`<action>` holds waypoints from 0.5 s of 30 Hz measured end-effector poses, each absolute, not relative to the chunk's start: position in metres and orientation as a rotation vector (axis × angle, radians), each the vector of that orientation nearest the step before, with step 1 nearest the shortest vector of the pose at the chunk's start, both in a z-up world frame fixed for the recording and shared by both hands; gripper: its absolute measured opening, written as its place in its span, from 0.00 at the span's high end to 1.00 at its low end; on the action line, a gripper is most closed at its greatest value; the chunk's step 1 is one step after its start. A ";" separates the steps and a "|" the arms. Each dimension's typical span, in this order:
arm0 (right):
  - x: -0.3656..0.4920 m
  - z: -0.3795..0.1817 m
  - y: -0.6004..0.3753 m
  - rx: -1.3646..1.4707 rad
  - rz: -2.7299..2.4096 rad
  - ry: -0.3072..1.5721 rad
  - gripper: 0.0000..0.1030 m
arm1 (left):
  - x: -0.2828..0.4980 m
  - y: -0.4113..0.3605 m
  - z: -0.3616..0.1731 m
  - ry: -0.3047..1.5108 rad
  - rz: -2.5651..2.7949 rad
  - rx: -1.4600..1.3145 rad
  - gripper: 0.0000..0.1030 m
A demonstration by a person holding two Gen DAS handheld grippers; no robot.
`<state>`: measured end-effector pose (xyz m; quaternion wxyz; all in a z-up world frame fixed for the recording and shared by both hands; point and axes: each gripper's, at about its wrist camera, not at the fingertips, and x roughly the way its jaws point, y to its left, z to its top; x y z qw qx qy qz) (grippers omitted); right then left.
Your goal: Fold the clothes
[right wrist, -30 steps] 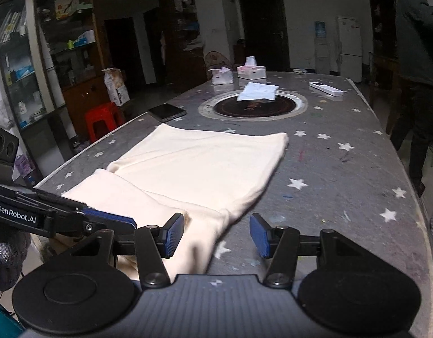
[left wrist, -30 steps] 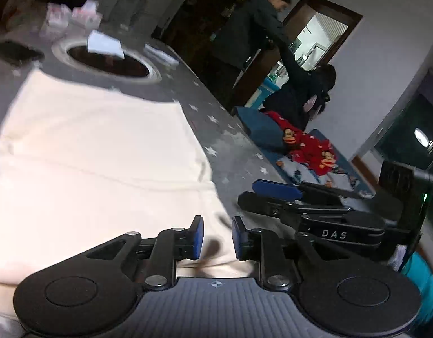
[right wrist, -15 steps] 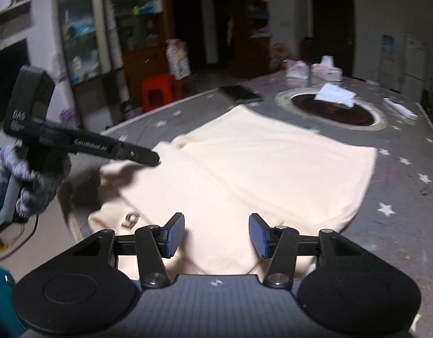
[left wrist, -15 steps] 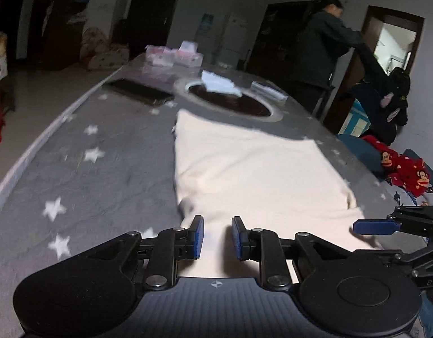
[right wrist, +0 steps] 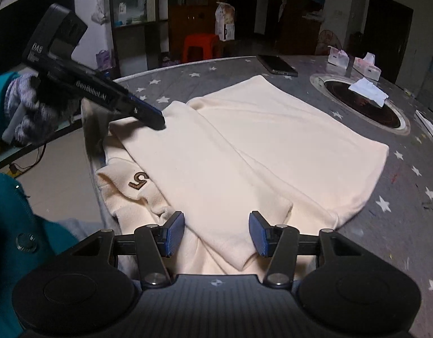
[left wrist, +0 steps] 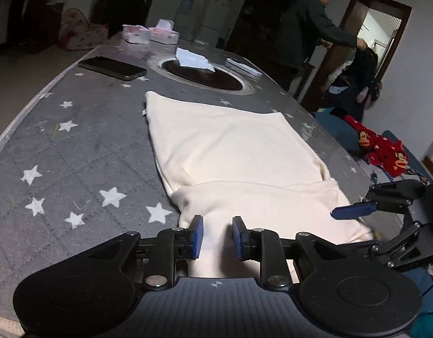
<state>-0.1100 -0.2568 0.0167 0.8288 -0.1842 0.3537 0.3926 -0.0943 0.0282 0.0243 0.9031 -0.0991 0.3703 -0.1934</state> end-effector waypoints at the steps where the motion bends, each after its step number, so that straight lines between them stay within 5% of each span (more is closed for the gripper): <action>1: -0.111 0.019 -0.257 -0.387 0.834 0.757 0.50 | -0.091 0.030 0.028 0.757 -0.403 -0.209 0.76; 15: -0.088 0.017 -0.258 -0.210 0.749 0.730 0.50 | 0.012 0.038 0.019 0.742 -0.299 -0.212 0.78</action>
